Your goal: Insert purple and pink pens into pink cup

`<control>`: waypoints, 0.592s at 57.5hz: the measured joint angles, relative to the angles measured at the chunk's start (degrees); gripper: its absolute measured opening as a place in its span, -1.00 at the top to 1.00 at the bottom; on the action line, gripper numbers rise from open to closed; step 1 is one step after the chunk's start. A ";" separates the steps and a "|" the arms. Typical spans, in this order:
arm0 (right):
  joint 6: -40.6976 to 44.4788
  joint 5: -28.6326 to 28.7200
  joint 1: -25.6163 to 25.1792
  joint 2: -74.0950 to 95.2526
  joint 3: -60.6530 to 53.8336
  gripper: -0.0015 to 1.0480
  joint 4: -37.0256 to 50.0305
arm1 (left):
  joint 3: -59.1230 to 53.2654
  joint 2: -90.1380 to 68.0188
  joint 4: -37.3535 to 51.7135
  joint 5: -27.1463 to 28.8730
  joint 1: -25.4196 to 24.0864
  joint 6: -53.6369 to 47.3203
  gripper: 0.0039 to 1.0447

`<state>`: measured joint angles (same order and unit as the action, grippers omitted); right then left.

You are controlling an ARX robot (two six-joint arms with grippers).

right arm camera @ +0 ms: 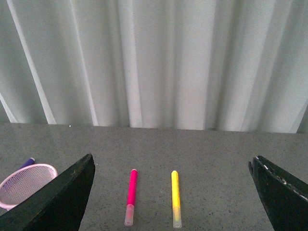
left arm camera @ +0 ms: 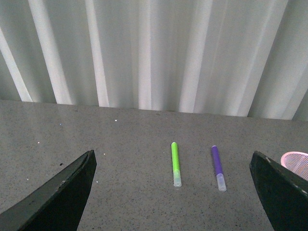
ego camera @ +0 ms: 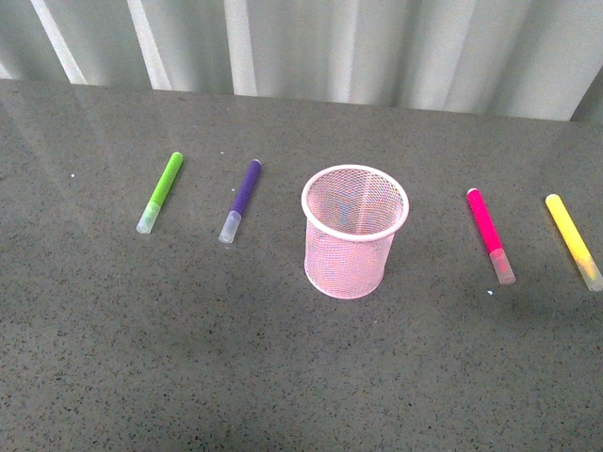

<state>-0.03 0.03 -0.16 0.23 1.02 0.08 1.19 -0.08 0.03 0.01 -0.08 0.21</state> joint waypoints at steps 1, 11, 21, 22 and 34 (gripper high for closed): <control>0.00 0.00 0.00 0.00 0.00 -0.86 0.00 | 0.00 0.00 0.00 -0.02 0.00 0.00 -0.88; 0.00 0.00 0.00 0.00 0.00 -0.86 0.00 | 0.00 0.00 0.00 -0.02 0.00 0.00 -0.88; 0.00 0.00 0.00 0.00 0.00 -0.86 0.00 | 0.00 0.00 0.00 0.00 0.00 0.00 -0.88; 0.00 0.00 0.00 0.00 0.00 -0.86 0.00 | 0.00 0.00 0.00 0.00 0.00 0.00 -0.88; 0.00 0.00 0.00 0.00 0.00 -0.86 0.00 | 0.00 0.00 0.00 0.00 0.00 0.00 -0.88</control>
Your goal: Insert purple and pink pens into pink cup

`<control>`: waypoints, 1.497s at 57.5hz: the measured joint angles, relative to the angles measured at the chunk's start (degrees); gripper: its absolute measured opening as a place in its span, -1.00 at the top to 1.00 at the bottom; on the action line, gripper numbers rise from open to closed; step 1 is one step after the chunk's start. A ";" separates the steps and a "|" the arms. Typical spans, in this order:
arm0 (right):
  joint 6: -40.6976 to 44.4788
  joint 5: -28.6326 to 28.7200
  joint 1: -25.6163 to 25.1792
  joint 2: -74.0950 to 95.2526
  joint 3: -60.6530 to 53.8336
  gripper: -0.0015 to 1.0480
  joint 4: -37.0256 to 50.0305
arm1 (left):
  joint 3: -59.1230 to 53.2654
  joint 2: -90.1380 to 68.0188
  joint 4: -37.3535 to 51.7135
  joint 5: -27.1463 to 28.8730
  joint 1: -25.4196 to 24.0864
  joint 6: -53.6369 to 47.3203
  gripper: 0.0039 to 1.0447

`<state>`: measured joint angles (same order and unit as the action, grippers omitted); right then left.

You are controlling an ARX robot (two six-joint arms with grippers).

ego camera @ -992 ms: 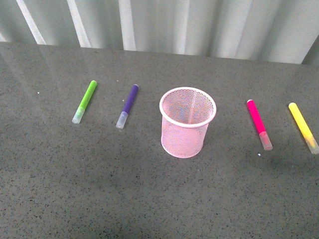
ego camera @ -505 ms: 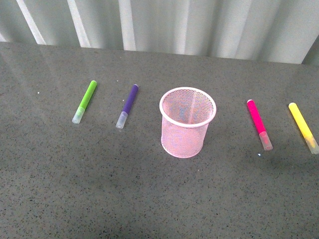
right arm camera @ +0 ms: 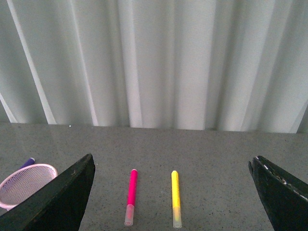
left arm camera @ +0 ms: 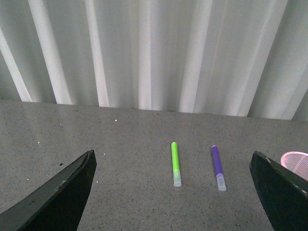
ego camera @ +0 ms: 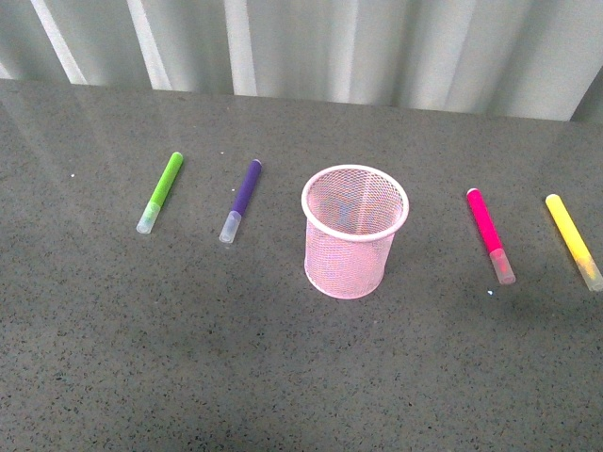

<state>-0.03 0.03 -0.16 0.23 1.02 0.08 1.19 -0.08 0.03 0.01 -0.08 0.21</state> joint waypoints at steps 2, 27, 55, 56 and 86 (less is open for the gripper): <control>0.00 0.00 0.00 0.00 0.00 -0.86 0.00 | 0.00 0.00 0.00 -0.02 0.00 0.00 -0.88; 0.00 -0.02 0.00 0.00 0.00 -0.86 0.00 | 4.09 -15.52 -0.79 -2.14 -0.13 2.10 -0.88; 0.00 0.00 0.00 0.00 0.00 -0.86 0.00 | 39.76 -93.66 19.28 -1.49 12.66 -2.16 -0.87; 0.00 0.00 0.00 0.00 0.00 -0.86 0.00 | 41.35 -95.95 18.64 -1.60 12.94 -2.54 -0.87; 0.00 0.00 0.00 0.00 0.00 -0.86 0.00 | 68.41 -122.53 5.68 -0.98 14.43 -5.55 -0.87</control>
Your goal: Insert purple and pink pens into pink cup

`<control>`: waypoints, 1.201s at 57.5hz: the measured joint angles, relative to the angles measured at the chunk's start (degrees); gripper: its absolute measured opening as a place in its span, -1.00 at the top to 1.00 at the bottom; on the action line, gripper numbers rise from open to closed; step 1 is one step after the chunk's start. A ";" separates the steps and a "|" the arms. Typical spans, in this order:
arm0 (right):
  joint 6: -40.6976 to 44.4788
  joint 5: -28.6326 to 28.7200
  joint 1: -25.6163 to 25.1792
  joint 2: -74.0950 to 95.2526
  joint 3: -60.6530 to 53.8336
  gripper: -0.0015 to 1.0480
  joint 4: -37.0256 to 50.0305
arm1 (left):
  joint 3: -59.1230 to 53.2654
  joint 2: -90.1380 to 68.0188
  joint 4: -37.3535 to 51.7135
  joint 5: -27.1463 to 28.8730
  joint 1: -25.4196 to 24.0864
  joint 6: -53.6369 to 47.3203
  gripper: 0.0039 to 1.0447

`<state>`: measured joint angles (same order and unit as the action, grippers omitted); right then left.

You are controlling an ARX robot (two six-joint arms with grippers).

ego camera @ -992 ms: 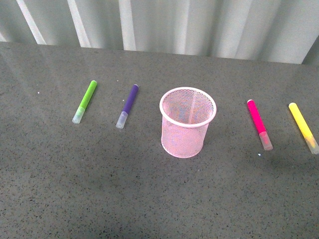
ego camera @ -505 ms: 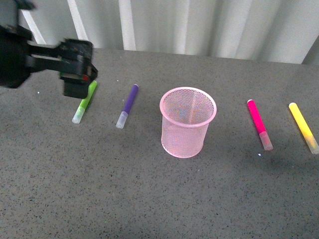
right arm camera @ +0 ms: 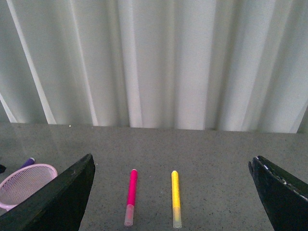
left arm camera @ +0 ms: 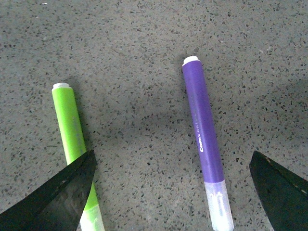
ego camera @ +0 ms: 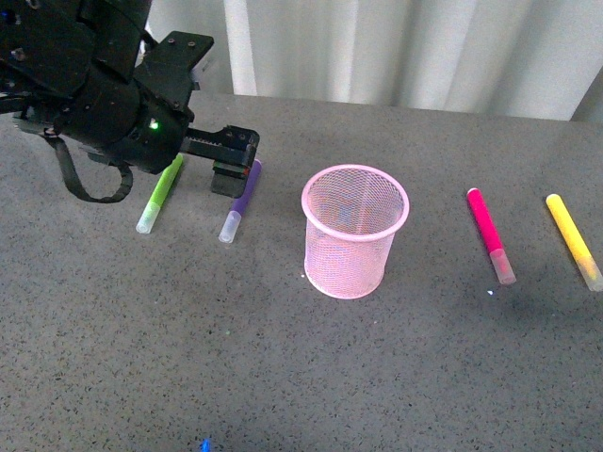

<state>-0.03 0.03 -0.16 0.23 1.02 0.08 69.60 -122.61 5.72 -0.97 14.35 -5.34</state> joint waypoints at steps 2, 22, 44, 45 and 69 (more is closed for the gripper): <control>0.00 0.00 0.00 0.00 0.00 -0.86 0.00 | 1.05 -0.81 -0.57 0.00 0.13 0.02 -0.87; 0.00 0.00 0.00 0.00 0.00 -0.86 0.00 | 8.55 -6.27 -5.05 1.51 2.21 0.17 -0.87; 0.00 0.00 0.00 0.00 0.00 -0.86 0.00 | 11.23 -8.61 -5.31 3.74 4.59 -1.60 -0.87; 0.00 0.00 0.00 0.00 0.00 -0.86 0.00 | 11.34 -8.83 -5.31 3.85 4.68 -1.81 -0.87; 0.00 0.00 0.00 0.00 0.00 -0.86 0.00 | 14.97 -12.26 -5.66 6.01 6.34 -3.28 -0.87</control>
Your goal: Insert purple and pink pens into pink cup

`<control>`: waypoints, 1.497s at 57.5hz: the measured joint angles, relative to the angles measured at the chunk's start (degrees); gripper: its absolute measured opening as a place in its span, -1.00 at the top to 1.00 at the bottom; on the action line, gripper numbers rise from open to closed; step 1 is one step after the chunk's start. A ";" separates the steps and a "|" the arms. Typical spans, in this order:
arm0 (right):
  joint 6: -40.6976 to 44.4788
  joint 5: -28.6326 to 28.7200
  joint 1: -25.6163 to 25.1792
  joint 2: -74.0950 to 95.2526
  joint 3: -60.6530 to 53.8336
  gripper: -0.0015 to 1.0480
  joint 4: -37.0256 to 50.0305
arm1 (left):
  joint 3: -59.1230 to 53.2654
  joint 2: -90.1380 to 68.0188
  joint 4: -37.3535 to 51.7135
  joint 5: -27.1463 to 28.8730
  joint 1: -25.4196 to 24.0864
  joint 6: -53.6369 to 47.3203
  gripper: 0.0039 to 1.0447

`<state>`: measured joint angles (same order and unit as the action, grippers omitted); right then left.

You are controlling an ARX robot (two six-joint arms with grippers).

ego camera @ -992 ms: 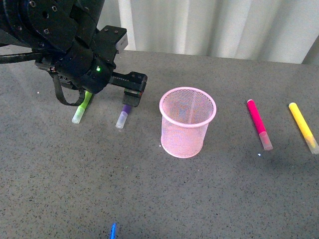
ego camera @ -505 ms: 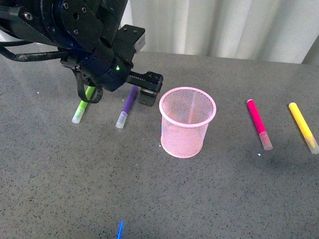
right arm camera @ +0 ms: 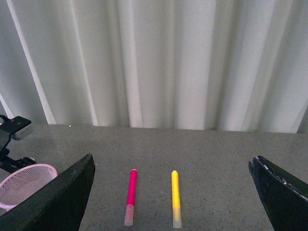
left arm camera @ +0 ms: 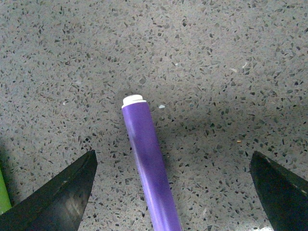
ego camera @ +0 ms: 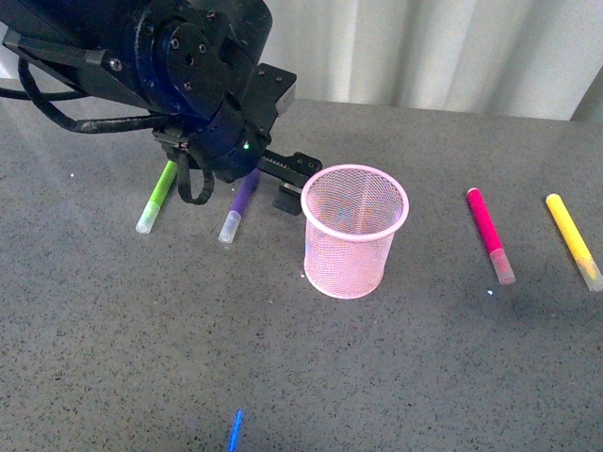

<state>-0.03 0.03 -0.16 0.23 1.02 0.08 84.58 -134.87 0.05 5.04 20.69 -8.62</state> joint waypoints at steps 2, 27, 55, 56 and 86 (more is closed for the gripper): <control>0.00 0.00 0.00 0.00 0.00 -0.86 0.00 | 0.24 -0.28 -0.04 0.02 0.17 -0.17 -0.87; 0.00 0.00 0.00 0.00 0.00 -0.86 0.00 | 1.99 -2.21 0.07 3.04 1.51 -2.32 0.33; 0.00 0.00 0.00 0.00 0.00 -0.86 0.00 | 0.46 -1.97 4.48 5.46 1.29 -3.17 0.78; 0.00 0.00 0.00 0.00 0.00 -0.86 0.00 | 0.15 -1.77 5.03 5.46 1.18 -3.17 0.78; 0.00 0.00 0.00 0.00 0.00 -0.86 0.00 | -17.07 23.43 39.56 7.32 -3.23 8.11 0.78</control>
<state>-0.03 0.03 -0.16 0.23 1.02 0.08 67.51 -111.44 39.62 12.36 17.45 -0.51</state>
